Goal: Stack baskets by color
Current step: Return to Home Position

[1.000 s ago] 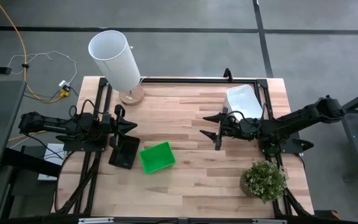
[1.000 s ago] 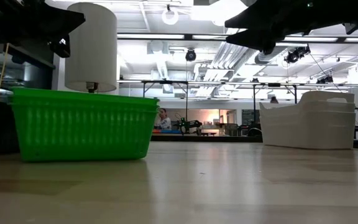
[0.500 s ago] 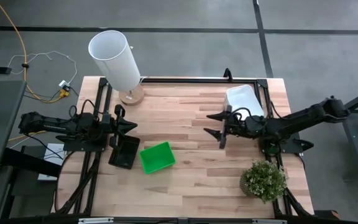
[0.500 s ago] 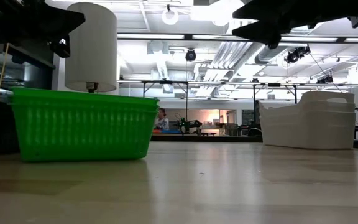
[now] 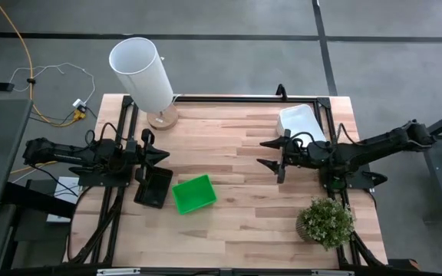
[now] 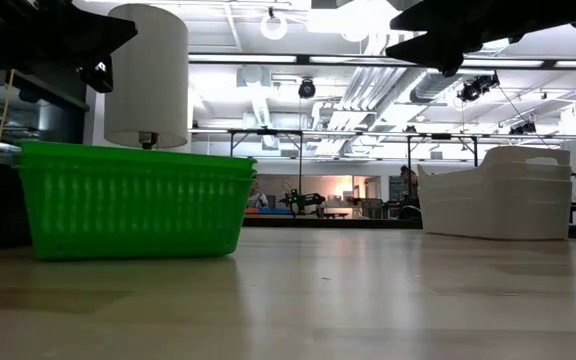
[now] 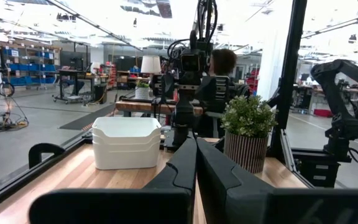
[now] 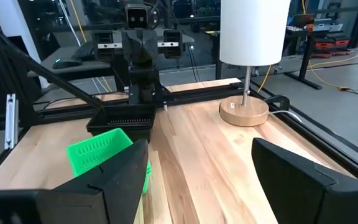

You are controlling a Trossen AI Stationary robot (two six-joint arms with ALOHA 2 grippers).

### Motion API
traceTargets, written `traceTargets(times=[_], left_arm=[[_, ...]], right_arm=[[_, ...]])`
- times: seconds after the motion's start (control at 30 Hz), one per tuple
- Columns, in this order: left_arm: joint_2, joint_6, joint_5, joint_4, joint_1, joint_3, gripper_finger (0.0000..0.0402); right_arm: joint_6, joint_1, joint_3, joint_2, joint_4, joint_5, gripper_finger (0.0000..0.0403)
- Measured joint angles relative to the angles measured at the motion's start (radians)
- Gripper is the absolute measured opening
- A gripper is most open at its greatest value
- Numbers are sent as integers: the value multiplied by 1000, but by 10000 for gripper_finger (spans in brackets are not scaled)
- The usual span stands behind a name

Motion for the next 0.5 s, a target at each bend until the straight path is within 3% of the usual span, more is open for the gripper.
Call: traceTargets(times=[0.23, 0.5], left_arm=[[0, 0, -12, 0, 0, 0, 0], [0, -1, -13, 0, 0, 0, 0]], right_arm=[[-17, 0, 0, -169, -170, 1, 267], [-7, 0, -1, -410, -352, 37, 224]])
